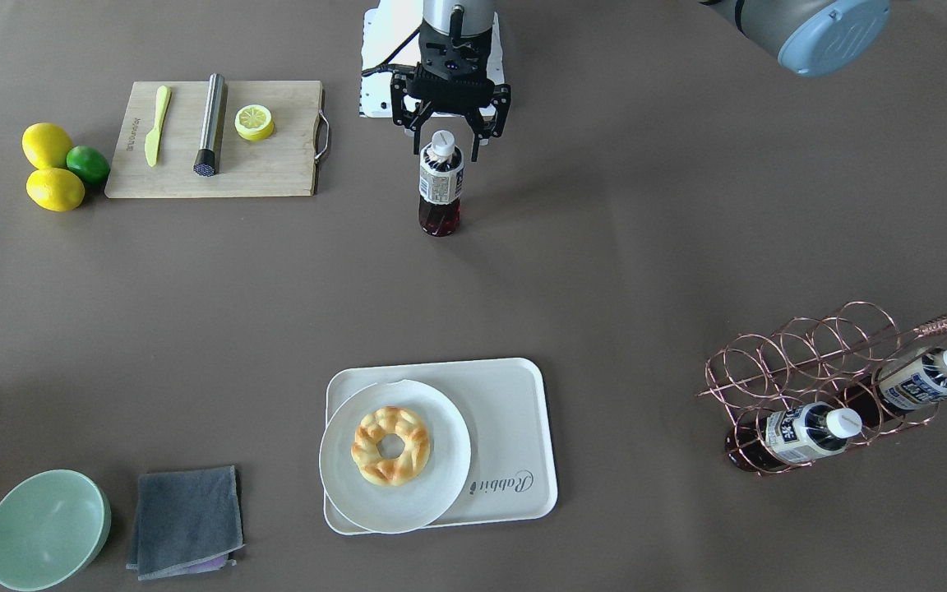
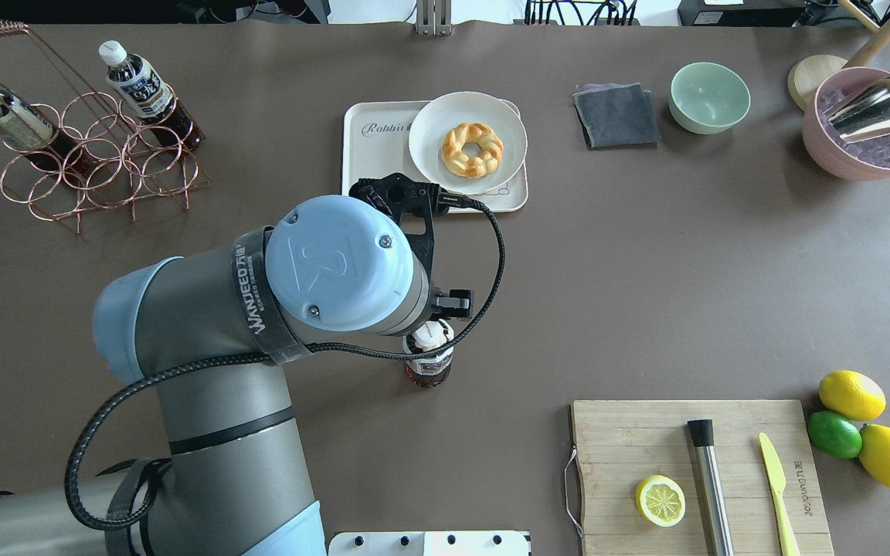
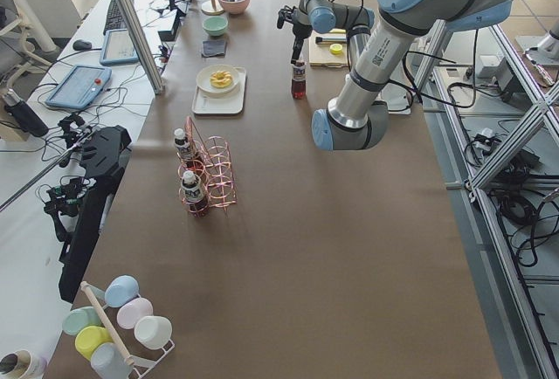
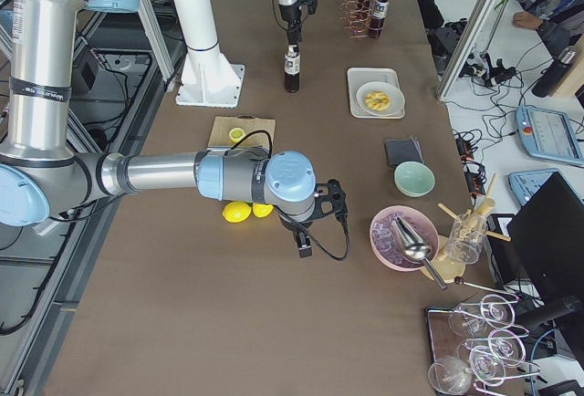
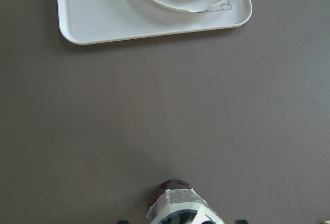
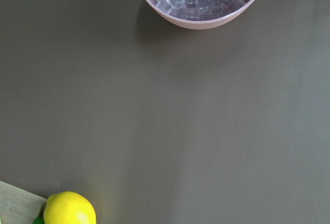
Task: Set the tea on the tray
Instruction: 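Open the left gripper and withdraw it while the right arm reaches toward the bottle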
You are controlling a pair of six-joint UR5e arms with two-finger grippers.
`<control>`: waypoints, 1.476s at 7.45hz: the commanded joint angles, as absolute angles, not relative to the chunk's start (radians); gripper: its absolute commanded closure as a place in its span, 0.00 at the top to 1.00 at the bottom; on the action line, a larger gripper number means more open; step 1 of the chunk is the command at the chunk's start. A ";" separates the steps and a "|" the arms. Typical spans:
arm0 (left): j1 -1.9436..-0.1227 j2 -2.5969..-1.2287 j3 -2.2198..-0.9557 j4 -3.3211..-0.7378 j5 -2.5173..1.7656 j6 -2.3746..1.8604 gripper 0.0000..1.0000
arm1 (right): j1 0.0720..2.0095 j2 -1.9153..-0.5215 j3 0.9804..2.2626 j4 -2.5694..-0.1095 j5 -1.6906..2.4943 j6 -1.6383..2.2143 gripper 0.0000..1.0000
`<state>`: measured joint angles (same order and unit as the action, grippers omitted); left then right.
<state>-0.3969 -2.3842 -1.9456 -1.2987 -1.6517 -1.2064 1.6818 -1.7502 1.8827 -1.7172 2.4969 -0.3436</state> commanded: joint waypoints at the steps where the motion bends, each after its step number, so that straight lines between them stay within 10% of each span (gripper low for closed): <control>1: -0.469 -2.375 -1.988 -1.298 -1.708 -1.197 0.90 | 1.581 -1.686 2.014 -1.709 2.528 -0.046 1.00; 6: -0.895 -2.117 -2.060 -1.301 -2.072 -0.739 0.97 | 1.156 -1.360 2.218 -1.710 2.444 0.781 1.00; 11: -1.212 -1.884 -2.036 -1.304 -2.224 -0.307 0.97 | 0.594 -0.836 2.105 -1.932 1.943 1.330 0.99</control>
<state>-1.1475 -1.9432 -2.0427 -1.3020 -2.2092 -0.4111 0.7233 -1.0172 2.1882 -1.8133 2.0645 1.2527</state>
